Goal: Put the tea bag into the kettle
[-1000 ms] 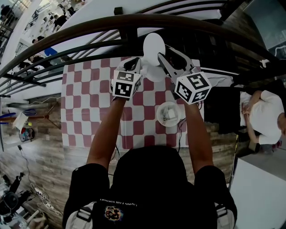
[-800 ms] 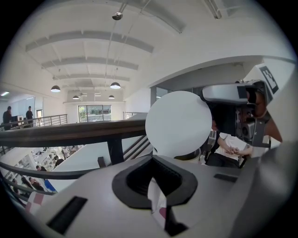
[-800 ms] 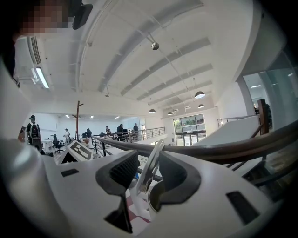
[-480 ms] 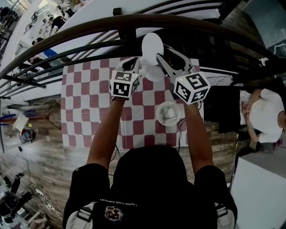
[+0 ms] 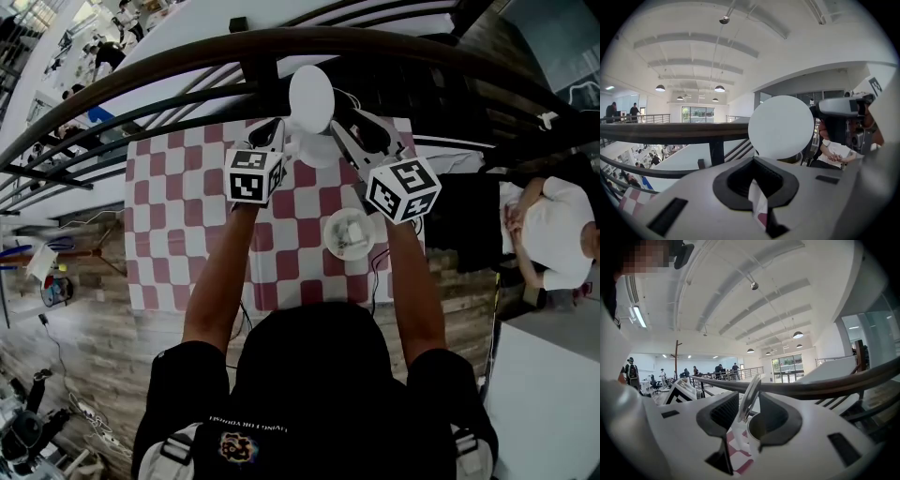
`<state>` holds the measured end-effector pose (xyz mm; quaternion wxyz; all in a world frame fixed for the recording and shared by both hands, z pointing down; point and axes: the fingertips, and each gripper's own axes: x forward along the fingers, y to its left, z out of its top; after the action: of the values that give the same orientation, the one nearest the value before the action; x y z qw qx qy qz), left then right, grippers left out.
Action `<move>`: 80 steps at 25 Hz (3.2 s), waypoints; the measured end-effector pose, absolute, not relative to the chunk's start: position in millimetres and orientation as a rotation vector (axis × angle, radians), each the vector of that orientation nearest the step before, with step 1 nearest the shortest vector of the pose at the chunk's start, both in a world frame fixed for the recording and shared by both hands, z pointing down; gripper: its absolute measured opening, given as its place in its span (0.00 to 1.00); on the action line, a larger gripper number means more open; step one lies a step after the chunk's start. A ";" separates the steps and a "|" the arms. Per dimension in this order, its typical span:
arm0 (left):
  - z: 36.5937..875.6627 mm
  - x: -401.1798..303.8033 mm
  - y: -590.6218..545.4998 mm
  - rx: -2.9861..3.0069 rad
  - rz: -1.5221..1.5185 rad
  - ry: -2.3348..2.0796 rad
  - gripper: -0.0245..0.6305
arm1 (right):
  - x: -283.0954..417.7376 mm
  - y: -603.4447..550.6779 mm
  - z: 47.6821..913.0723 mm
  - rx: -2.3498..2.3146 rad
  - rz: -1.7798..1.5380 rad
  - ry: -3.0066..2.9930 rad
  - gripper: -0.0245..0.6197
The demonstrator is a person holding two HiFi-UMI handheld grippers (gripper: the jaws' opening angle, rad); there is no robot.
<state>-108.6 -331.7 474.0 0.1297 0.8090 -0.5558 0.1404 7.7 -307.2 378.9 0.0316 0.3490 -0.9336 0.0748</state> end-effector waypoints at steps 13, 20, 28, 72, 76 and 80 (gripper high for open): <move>467.0 -86.3 -283.9 2.412 0.425 -1.550 0.04 | 60.9 -277.5 431.0 1.176 0.352 -2.742 0.27; 500.1 -59.3 -244.8 2.444 0.548 -1.418 0.04 | 78.0 -253.6 455.3 1.203 0.402 -2.685 0.27; 535.5 -28.8 -212.7 2.445 0.631 -1.301 0.04 | 91.2 -223.9 494.6 1.216 0.489 -2.614 0.27; 653.0 28.1 -153.4 2.339 0.890 -0.993 0.04 | 81.1 -138.4 688.2 0.930 0.770 -2.188 0.27; 655.0 28.7 -153.1 2.333 0.890 -0.992 0.04 | 79.3 -138.1 691.6 0.916 0.764 -2.183 0.27; 654.7 28.0 -154.0 2.332 0.894 -1.000 0.04 | 80.0 -138.9 692.0 0.911 0.756 -2.186 0.27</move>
<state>28.0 -154.0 654.7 0.2236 0.8449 -0.3623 0.3238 80.0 -138.9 692.0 0.3220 0.3468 -0.8325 0.2880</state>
